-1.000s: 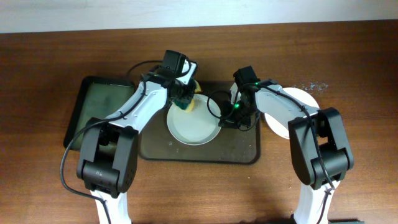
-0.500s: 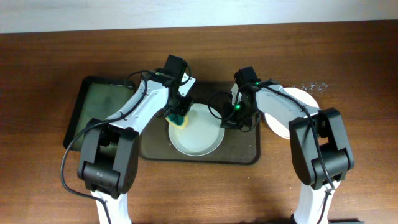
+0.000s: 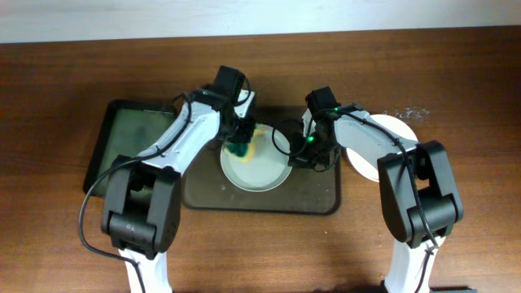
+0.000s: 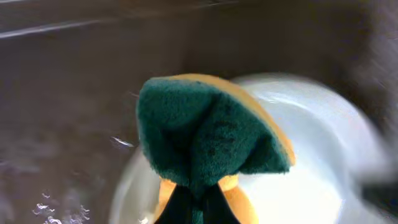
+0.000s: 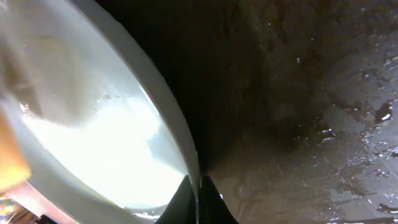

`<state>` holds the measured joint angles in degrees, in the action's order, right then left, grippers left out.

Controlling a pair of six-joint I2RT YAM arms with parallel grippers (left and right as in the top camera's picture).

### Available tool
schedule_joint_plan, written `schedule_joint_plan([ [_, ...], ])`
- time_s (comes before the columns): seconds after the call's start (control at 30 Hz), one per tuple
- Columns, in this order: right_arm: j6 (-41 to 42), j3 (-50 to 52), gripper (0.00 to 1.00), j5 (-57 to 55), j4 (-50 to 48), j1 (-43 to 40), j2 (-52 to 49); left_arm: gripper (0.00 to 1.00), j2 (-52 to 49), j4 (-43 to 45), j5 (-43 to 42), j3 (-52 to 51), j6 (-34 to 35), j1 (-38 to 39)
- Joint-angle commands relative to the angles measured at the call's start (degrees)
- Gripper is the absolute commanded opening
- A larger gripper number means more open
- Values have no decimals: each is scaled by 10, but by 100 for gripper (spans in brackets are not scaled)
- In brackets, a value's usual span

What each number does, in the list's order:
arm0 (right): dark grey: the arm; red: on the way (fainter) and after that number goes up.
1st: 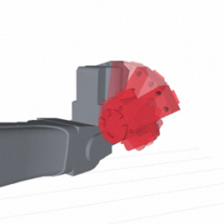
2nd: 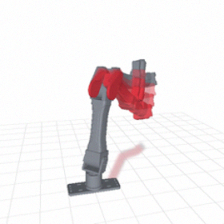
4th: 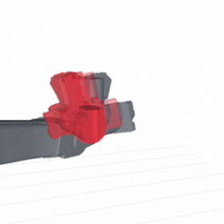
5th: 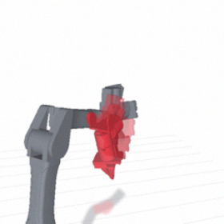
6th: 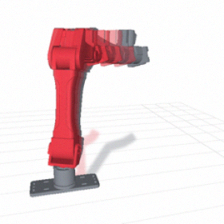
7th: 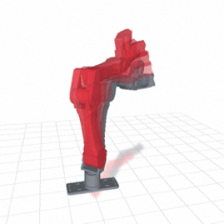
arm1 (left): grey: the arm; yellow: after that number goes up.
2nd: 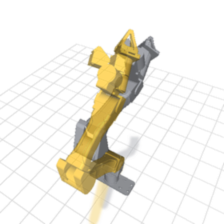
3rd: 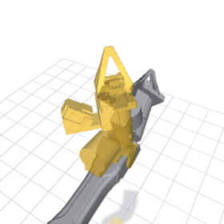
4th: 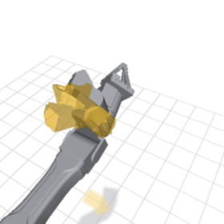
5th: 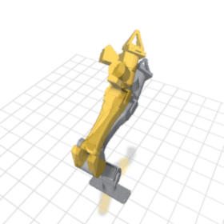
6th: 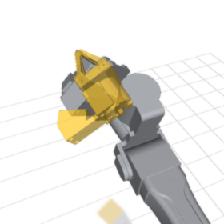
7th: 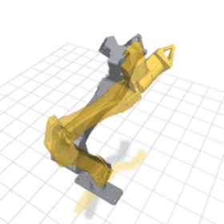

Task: Clean dirty plates on tray and stack at the side
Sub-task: 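Scrub the last plate with the sponge while the right gripper holds its rim, then return the sponge to the left dish and raise the plate with the right gripper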

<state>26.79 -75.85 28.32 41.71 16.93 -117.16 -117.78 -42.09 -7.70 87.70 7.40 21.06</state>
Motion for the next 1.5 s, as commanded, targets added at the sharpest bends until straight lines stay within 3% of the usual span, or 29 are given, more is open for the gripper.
schedule_joint_plan([
  [0.0,0,3,4,-20,-1,1,-4,0,-6,60,165,-68,169,0],
  [0.07,0,3,4,-20,-1,1,-4,0,-6,80,169,-101,168,1],
  [0.13,0,3,4,-21,-1,1,-4,0,-6,64,109,-123,128,2],
  [0.2,0,3,4,-21,-2,1,-4,0,-6,51,21,-128,52,2],
  [0.3,0,3,4,-20,-4,1,-4,0,-6,16,-222,-126,-202,2],
  [0.43,0,3,4,-20,-3,1,-4,0,-6,-18,-297,-115,-272,2],
  [0.57,0,3,4,-20,-3,1,-4,0,-6,20,-263,-89,-251,2],
  [0.73,0,3,4,-21,-3,1,-4,0,-6,151,74,-89,-73,2],
  [0.8,0,3,4,-28,-4,1,-4,0,-6,185,169,-89,-40,2],
  [0.87,0,3,4,-55,-3,5,-4,0,-6,190,208,-86,-24,0],
  [1.0,0,3,4,-81,-3,23,-4,0,-6,81,217,-9,20,-14],
  [1.2,0,3,4,-102,-3,34,-4,0,-6,-130,182,154,24,-45],
  [1.3,0,3,5,-113,-7,34,-4,0,-6,-157,146,162,24,-54],
  [1.33,0,3,16,-118,-19,34,-4,0,-6,-164,143,162,24,-55],
  [1.37,0,3,18,-125,-29,34,-5,0,-6,-166,143,162,24,-55],
  [1.47,-6,3,17,-126,-55,34,-10,0,-6,-170,143,162,24,-55],
])
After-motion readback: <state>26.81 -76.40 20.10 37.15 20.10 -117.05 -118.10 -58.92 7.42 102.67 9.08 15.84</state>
